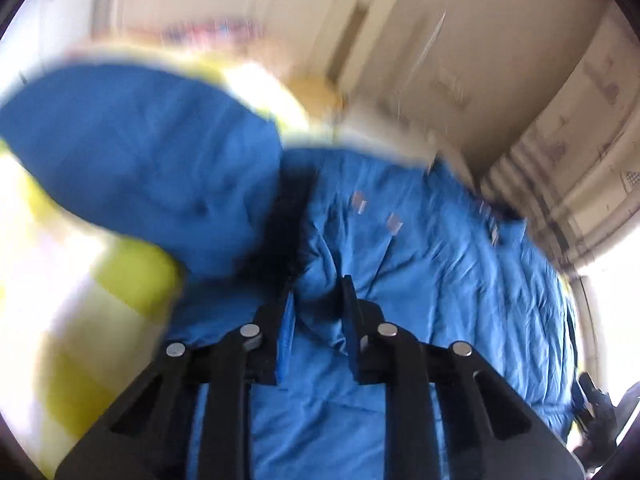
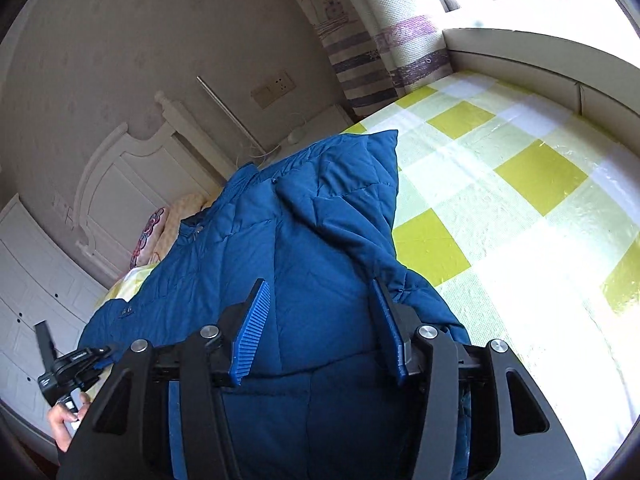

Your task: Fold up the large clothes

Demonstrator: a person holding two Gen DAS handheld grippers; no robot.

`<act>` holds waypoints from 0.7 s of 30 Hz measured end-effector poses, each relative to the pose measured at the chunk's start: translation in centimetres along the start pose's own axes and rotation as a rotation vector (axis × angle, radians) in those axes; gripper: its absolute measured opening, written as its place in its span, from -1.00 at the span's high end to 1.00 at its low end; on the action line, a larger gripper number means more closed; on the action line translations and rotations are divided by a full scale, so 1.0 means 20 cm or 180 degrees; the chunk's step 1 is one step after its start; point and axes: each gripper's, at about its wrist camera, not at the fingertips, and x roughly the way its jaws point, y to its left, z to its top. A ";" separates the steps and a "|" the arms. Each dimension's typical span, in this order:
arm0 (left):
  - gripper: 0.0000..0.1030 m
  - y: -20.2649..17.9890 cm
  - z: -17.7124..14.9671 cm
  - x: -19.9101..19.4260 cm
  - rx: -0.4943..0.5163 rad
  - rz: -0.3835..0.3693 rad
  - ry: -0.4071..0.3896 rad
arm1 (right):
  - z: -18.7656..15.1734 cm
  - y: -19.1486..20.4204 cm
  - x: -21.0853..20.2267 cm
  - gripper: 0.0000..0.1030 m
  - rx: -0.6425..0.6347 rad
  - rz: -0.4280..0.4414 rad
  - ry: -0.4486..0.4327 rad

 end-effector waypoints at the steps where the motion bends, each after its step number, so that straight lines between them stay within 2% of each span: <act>1: 0.58 -0.06 -0.01 -0.09 0.0111 0.0127 -0.0291 | 0.00 -0.01 0.00 0.06 -0.0004 -0.0008 0.0002; 2: 0.34 -0.10 -0.02 -0.15 0.0198 0.0144 -0.0488 | -0.01 0.00 0.01 0.06 -0.0017 -0.0034 0.0009; 3: -0.47 -0.14 -0.02 -0.19 0.0298 0.0107 -0.0623 | -0.01 0.00 0.01 0.06 -0.0025 -0.0048 0.0012; 4: -0.93 -0.21 -0.02 -0.20 0.0505 0.0064 -0.0711 | -0.01 0.00 0.00 0.08 -0.0027 -0.0055 0.0013; 5: -0.90 -0.26 -0.02 -0.19 0.0662 0.0031 -0.0705 | -0.01 0.00 0.00 0.09 -0.0024 -0.0068 0.0011; 6: -0.96 -0.30 -0.01 -0.15 0.0816 0.0061 -0.0654 | -0.01 0.00 0.00 0.13 -0.0015 -0.0089 0.0009; 7: -0.96 -0.34 -0.01 -0.08 0.0928 0.0179 -0.0609 | -0.01 -0.01 0.00 0.14 -0.0017 -0.0043 0.0026; 8: -0.95 -0.35 0.00 -0.03 0.0949 0.0195 -0.0537 | -0.01 -0.01 0.00 0.15 -0.0009 -0.0046 0.0025; 10: -0.95 -0.34 -0.01 0.14 0.0951 -0.0007 -0.0093 | -0.01 -0.01 0.00 0.15 -0.0020 -0.0067 0.0031; 11: -0.91 -0.32 -0.02 0.26 0.0892 -0.0066 0.0206 | -0.02 0.01 0.00 0.15 -0.0058 -0.0074 0.0051; 12: -0.92 -0.30 -0.04 0.35 0.0851 -0.0069 0.0373 | -0.02 0.03 0.00 0.15 -0.0139 -0.0174 0.0059; 15: -0.95 -0.32 -0.05 0.40 0.0950 -0.0083 0.0358 | -0.02 0.18 0.00 0.13 -0.0524 -0.0590 0.0050; 18: -0.96 -0.38 -0.07 0.43 0.1051 0.0041 0.0388 | 0.01 0.35 0.03 0.05 -0.0793 -0.0665 0.0018; 20: -0.96 -0.43 -0.07 0.45 0.1090 0.0092 0.0397 | 0.06 0.54 0.11 -0.04 -0.1173 -0.0782 -0.0084; 21: -0.96 -0.45 -0.08 0.45 0.1093 0.0095 0.0397 | 0.08 0.62 0.16 -0.16 -0.1376 -0.0838 -0.0109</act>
